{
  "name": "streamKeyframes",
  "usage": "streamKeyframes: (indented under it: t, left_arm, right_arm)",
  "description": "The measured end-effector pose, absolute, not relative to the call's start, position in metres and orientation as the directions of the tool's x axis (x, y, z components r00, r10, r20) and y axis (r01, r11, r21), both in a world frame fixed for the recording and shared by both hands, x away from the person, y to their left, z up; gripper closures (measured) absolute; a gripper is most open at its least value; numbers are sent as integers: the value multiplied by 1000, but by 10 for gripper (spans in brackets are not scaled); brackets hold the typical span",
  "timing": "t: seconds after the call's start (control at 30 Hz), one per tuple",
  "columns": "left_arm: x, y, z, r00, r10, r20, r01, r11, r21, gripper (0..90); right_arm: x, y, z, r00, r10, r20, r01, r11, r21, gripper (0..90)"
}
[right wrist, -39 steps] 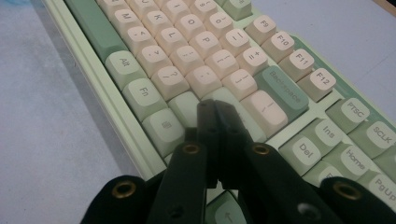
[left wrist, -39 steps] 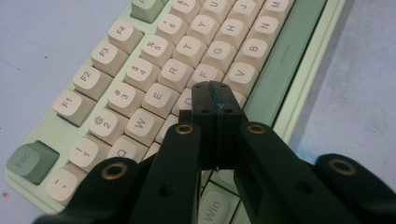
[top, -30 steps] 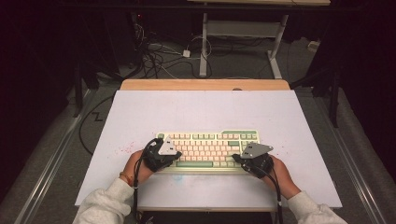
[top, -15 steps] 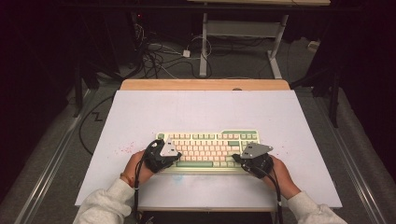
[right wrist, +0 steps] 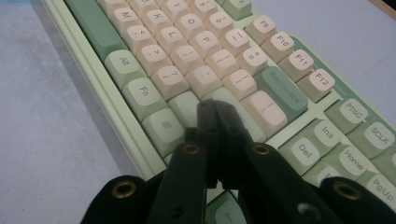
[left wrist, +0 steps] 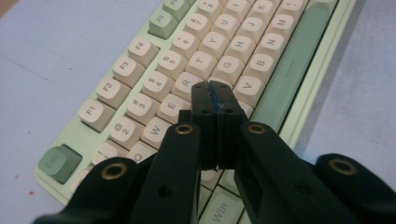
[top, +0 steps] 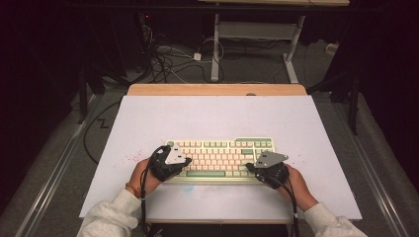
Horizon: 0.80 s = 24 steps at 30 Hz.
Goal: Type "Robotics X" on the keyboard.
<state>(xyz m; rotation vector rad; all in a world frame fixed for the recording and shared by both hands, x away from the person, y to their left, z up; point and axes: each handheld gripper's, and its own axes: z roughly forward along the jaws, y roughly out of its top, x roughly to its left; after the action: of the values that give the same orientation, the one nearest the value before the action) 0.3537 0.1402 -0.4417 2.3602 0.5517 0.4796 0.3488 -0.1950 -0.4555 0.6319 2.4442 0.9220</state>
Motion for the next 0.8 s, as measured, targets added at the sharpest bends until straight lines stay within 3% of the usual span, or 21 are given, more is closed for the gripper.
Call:
streamKeyframes:
  t: [0.17, 0.3, 0.37, 0.5, 0.6, 0.7, 0.8]
  left_arm:
    - [352, 141, -439, 835, 507, 212, 247, -691, 680, 831]
    - [350, 144, -435, 828, 511, 230, 221, -674, 705, 735]
    - [348, 143, -433, 814, 522, 253, 209, -671, 711, 607]
    - [346, 144, -431, 798, 535, 279, 188, -659, 728, 470]
    - [344, 144, -430, 789, 543, 288, 178, -651, 738, 428]
    - [343, 143, -431, 754, 573, 321, 176, -648, 741, 306]
    - [343, 143, -432, 736, 593, 325, 182, -636, 750, 252]
  right_arm:
    - [349, -195, -455, -793, 557, -247, 256, 672, 694, 900]
    - [347, -199, -449, -790, 560, -249, 236, 654, 719, 872]
    - [345, -201, -442, -782, 572, -247, 225, 629, 744, 858]
    - [340, -205, -433, -772, 581, -256, 193, 599, 777, 815]
    - [339, -207, -430, -768, 587, -257, 181, 584, 791, 780]
    - [337, -208, -427, -764, 589, -262, 170, 577, 799, 730]
    - [337, -208, -426, -759, 595, -264, 165, 569, 806, 625]
